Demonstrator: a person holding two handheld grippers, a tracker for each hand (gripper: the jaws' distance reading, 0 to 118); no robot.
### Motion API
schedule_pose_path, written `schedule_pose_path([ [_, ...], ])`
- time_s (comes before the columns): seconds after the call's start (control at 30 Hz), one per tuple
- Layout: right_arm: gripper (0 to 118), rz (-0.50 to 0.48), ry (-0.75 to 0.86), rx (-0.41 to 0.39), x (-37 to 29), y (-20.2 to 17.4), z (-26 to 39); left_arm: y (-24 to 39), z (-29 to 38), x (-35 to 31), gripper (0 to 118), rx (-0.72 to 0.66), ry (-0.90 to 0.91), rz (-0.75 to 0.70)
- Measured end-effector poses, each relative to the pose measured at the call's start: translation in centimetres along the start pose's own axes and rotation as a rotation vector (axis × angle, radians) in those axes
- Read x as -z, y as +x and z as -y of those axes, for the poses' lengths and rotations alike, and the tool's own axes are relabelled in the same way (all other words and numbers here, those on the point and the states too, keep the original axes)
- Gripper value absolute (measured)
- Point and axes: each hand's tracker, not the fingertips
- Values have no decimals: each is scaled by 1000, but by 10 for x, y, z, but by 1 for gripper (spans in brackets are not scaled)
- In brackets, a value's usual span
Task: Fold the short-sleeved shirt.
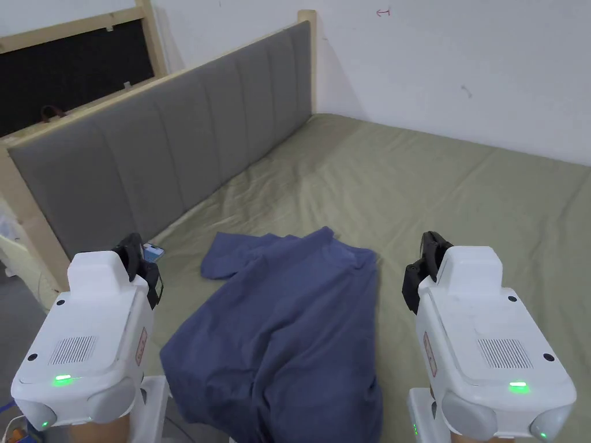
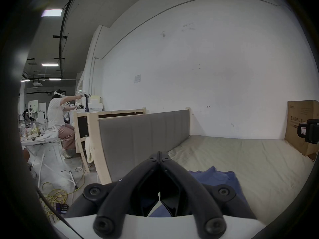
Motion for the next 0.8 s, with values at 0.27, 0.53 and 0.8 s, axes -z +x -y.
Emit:
schedule_pose_path([
  [0.27, 0, -21, -2, -16, 3, -5, -1, -8, 5, 10, 0, -13, -67, 16],
  [0.53, 0, 48, -24, -36, 3, 28, 4, 40, 23, 76, 0, -32, -364, 241],
  [0.8, 0, 160, -61, -45, 5, 73, 14, 114, 67, 144, 86, -11, -652, 387],
])
